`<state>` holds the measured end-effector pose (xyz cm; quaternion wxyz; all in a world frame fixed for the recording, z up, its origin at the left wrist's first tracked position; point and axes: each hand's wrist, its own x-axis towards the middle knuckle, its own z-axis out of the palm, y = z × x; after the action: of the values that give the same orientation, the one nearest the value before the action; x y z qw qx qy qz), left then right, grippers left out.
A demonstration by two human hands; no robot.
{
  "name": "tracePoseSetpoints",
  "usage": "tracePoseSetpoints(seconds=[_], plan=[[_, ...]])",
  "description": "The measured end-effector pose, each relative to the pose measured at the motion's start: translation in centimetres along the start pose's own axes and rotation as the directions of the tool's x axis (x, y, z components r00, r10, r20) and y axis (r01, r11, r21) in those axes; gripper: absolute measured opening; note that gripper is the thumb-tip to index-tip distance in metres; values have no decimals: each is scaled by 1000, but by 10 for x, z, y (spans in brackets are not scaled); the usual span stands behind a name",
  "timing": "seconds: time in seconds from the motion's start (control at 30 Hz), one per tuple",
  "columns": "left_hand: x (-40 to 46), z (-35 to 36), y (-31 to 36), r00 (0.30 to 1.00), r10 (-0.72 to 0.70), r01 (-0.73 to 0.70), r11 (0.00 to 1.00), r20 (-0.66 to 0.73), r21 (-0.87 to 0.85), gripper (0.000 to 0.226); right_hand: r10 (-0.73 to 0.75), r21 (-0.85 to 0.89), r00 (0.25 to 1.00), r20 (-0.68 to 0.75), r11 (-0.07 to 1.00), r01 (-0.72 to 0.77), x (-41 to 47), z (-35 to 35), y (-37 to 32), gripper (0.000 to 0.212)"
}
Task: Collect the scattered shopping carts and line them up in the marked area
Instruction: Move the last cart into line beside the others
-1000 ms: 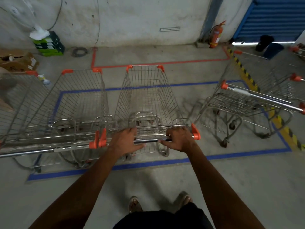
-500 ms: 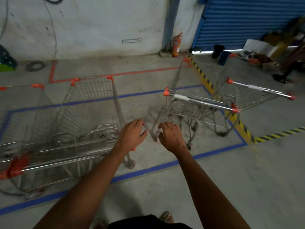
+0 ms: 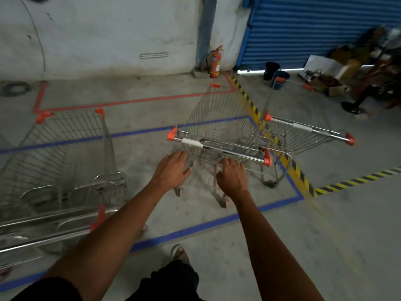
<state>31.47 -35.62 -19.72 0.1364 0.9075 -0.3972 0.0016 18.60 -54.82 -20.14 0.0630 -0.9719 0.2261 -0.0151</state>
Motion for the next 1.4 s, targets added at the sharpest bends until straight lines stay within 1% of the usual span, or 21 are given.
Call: tracePoseSetpoints(seconds=[0.13, 0.27, 0.33, 0.4, 0.47, 0.6, 0.63, 0.73, 0.8, 0.9, 1.07, 1.3, 1.4], plan=[[58, 15, 12, 999, 38, -39, 999, 38, 13, 59, 30, 4, 1000, -7, 1000, -30, 38, -2, 29, 48], [110, 25, 14, 992, 67, -71, 997, 111, 36, 67, 71, -10, 996, 55, 997, -70, 72, -2, 58, 51], [133, 30, 8, 984, 59, -75, 993, 169, 88, 68, 88, -29, 989, 122, 996, -85, 87, 3, 74, 50], [147, 34, -1, 965, 10, -55, 984, 262, 167, 60, 79, -46, 969, 232, 996, -70, 99, 10, 87, 50], [152, 39, -7, 952, -40, -28, 976, 303, 217, 52, 60, -36, 955, 291, 998, -52, 106, 17, 95, 51], [150, 50, 2, 963, -113, 45, 962, 246, 268, 47, -26, 41, 952, 305, 999, 14, 122, 21, 110, 33], [149, 52, 6, 964, -127, 60, 959, 232, 277, 46, -47, 43, 948, 314, 998, 35, 125, 20, 114, 31], [146, 55, 12, 959, -172, 101, 950, 224, 296, 37, -104, 20, 929, 355, 994, 103, 129, 16, 125, 40], [141, 59, 14, 957, -189, 114, 942, 219, 315, 34, -130, 26, 927, 353, 991, 129, 129, 15, 131, 43], [126, 64, 23, 945, -224, 146, 941, 239, 306, 33, -145, -3, 934, 327, 988, 154, 120, 20, 138, 43], [96, 63, 37, 900, -338, 246, 915, 274, 319, 35, -209, -36, 929, 305, 972, 231, 102, 25, 142, 45], [39, 59, 39, 870, -426, 343, 885, 249, 314, 38, -299, -41, 909, 289, 945, 324, 81, 31, 123, 48], [13, 55, 37, 863, -445, 383, 885, 240, 263, 38, -323, -33, 901, 291, 937, 347, 72, 31, 111, 46]])
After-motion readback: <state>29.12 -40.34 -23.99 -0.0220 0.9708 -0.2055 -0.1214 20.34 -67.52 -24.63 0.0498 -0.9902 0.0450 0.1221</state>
